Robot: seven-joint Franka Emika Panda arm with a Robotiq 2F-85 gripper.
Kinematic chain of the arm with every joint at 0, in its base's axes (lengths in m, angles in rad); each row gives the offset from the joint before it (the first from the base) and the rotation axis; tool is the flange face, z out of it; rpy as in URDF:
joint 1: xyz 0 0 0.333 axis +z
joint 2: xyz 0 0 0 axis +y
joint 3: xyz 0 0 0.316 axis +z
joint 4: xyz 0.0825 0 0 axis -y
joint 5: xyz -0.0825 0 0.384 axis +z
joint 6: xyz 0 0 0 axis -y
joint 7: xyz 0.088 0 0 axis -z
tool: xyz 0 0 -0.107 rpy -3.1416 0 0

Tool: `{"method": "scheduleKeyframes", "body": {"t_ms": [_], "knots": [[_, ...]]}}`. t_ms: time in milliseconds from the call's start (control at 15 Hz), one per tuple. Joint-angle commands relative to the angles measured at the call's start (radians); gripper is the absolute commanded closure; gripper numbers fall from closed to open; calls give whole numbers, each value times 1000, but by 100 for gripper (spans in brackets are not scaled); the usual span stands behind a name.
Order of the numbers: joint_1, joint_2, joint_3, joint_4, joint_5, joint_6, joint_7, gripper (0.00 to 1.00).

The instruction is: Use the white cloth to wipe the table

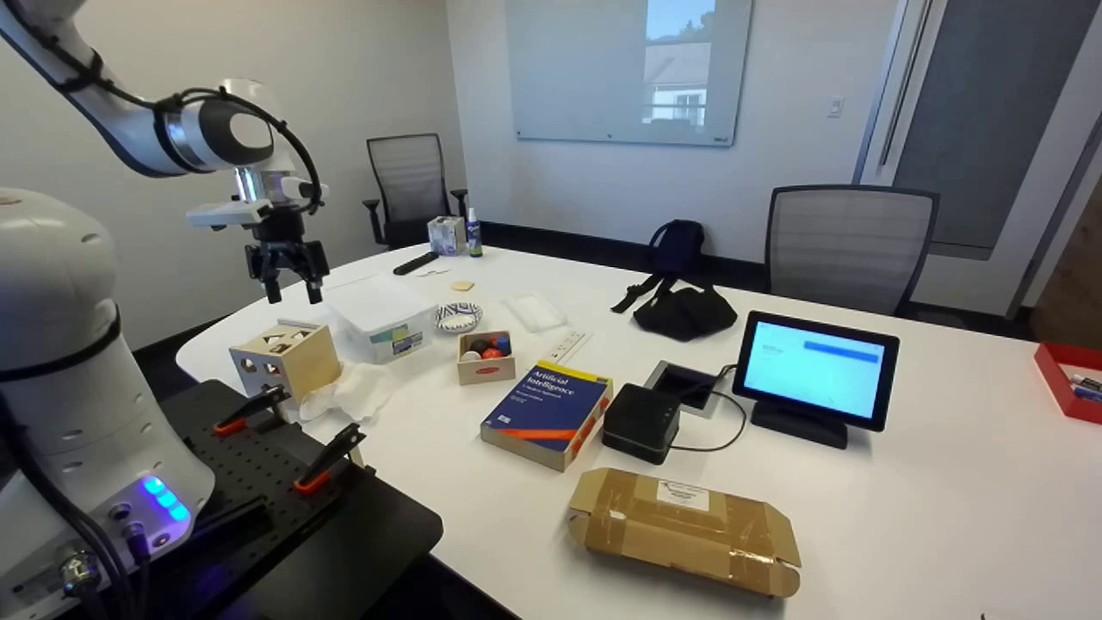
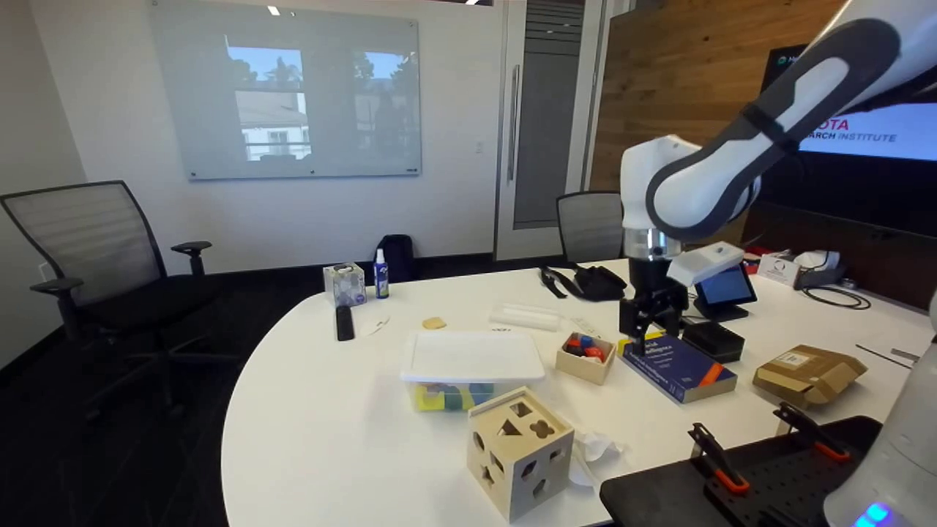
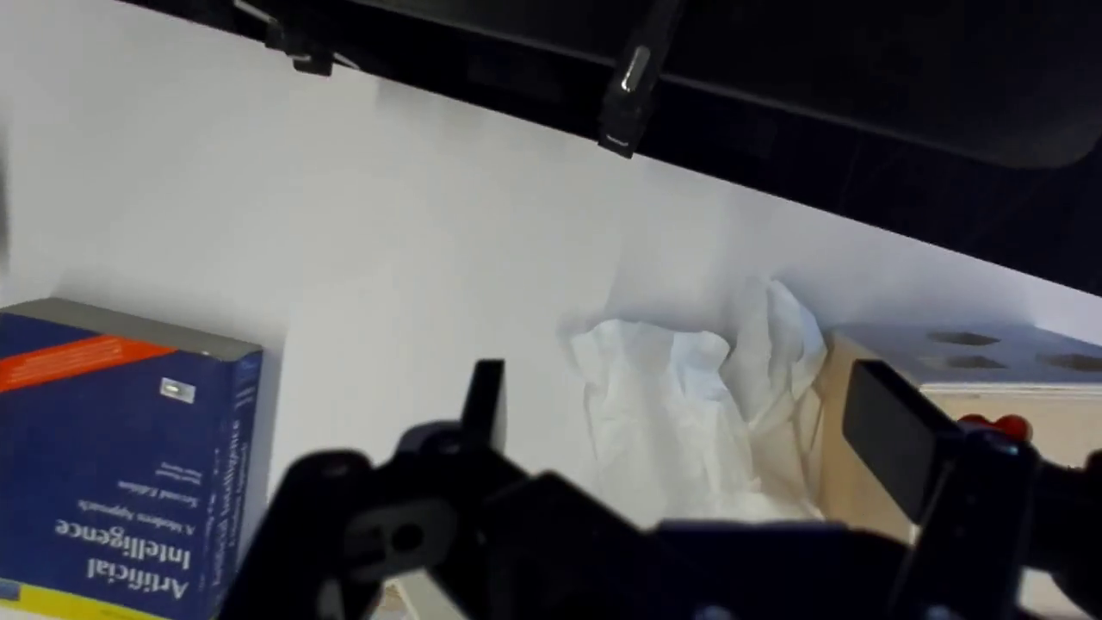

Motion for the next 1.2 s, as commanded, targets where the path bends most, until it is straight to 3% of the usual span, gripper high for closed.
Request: {"method": "scheduleKeyframes", "body": {"t_ms": [0,200,333,467,800,867,933,1133], "knots": [[-13,260,7,83,-123,158,36,0],[5,456,-39,161,-278,260,114,0],[39,584,-90,229,-323,307,119,0],[66,692,-120,292,-298,349,82,0],[85,910,-115,435,-183,397,-21,0],[102,942,-132,459,-179,398,-19,25],[101,969,-134,479,-167,398,-26,26],[147,1014,-182,513,-175,412,-3,49]]}}
